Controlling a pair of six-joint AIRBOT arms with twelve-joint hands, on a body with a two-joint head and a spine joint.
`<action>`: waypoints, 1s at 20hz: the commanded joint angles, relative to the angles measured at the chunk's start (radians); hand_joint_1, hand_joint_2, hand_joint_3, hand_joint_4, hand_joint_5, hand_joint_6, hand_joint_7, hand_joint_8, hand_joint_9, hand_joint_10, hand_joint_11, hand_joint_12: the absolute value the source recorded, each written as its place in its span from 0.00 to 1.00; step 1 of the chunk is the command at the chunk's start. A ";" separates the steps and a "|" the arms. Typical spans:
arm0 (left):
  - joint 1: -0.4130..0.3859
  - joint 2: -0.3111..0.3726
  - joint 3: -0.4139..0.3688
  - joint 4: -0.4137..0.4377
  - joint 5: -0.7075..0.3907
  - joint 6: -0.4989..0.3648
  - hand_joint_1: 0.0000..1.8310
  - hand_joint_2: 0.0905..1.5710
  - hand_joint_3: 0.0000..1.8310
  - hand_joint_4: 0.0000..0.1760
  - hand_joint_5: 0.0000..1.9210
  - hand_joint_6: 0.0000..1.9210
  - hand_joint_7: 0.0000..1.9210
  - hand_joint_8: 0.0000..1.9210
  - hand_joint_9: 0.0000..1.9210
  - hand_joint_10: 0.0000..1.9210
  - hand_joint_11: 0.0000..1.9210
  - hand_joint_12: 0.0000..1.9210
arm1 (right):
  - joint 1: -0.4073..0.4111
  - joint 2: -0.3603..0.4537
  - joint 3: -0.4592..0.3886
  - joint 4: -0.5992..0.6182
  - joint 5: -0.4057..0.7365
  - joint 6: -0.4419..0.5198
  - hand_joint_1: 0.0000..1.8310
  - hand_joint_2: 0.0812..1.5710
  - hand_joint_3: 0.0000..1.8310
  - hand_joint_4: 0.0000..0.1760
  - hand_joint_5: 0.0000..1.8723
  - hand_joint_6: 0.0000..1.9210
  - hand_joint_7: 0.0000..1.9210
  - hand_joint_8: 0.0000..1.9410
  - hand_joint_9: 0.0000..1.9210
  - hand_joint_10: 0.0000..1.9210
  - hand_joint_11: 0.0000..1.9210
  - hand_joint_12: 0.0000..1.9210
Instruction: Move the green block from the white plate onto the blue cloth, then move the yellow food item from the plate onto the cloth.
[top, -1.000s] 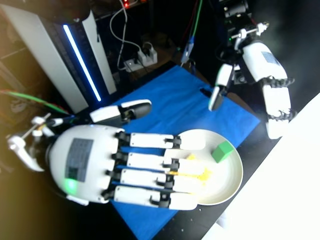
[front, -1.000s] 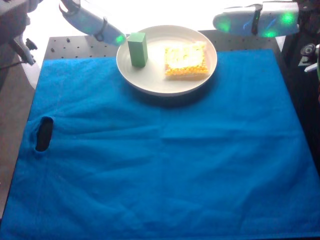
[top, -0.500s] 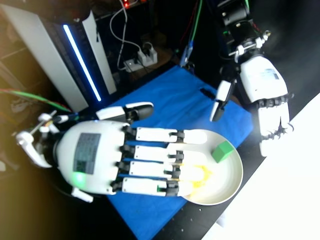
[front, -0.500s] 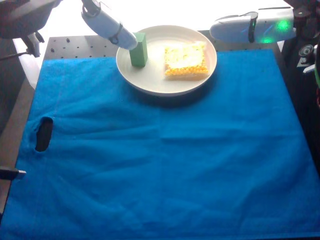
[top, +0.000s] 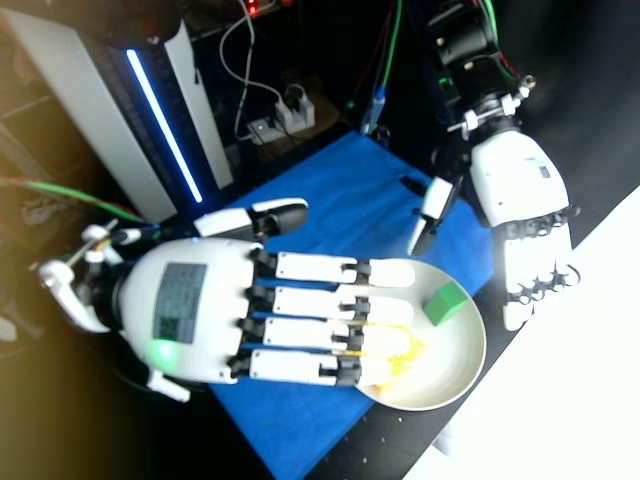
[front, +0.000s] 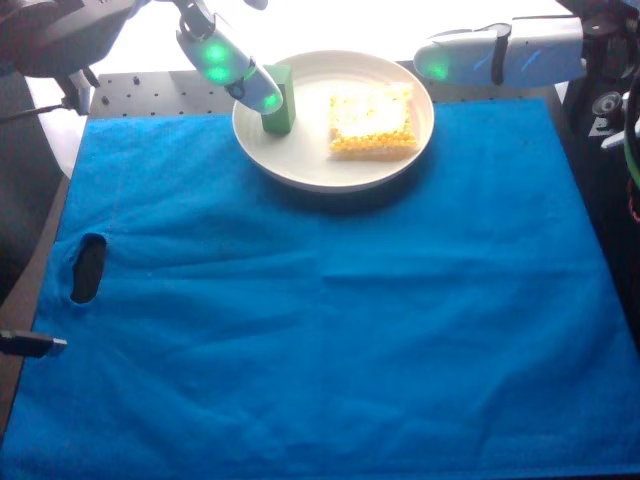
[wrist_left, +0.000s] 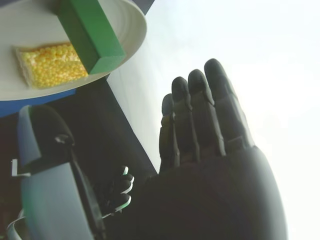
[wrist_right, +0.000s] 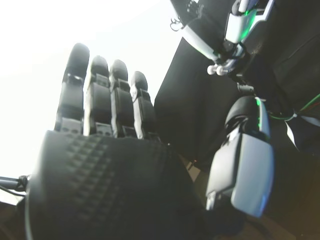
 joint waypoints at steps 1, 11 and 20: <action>-0.009 -0.007 0.004 0.003 -0.082 0.000 0.47 0.47 0.00 0.29 0.20 0.00 0.27 0.00 0.15 0.01 0.00 0.18 | 0.018 -0.001 -0.002 0.028 0.124 0.005 0.22 0.55 0.00 0.08 0.12 0.00 0.14 0.00 0.12 0.00 0.00 0.45; 0.028 -0.057 0.057 0.004 -0.039 0.000 0.50 0.48 0.00 0.39 0.19 0.00 0.30 0.00 0.25 0.00 0.02 0.30 | 0.018 -0.001 -0.005 0.028 0.126 0.005 0.17 0.52 0.00 0.56 0.10 0.00 0.10 0.00 0.05 0.00 0.00 0.54; 0.052 -0.078 0.074 -0.006 -0.048 -0.001 0.48 0.41 0.00 0.25 0.24 0.00 0.33 0.00 0.23 0.00 0.00 0.33 | 0.018 -0.003 -0.008 0.028 0.127 0.005 0.15 0.55 0.00 0.33 0.10 0.00 0.11 0.00 0.06 0.00 0.00 0.31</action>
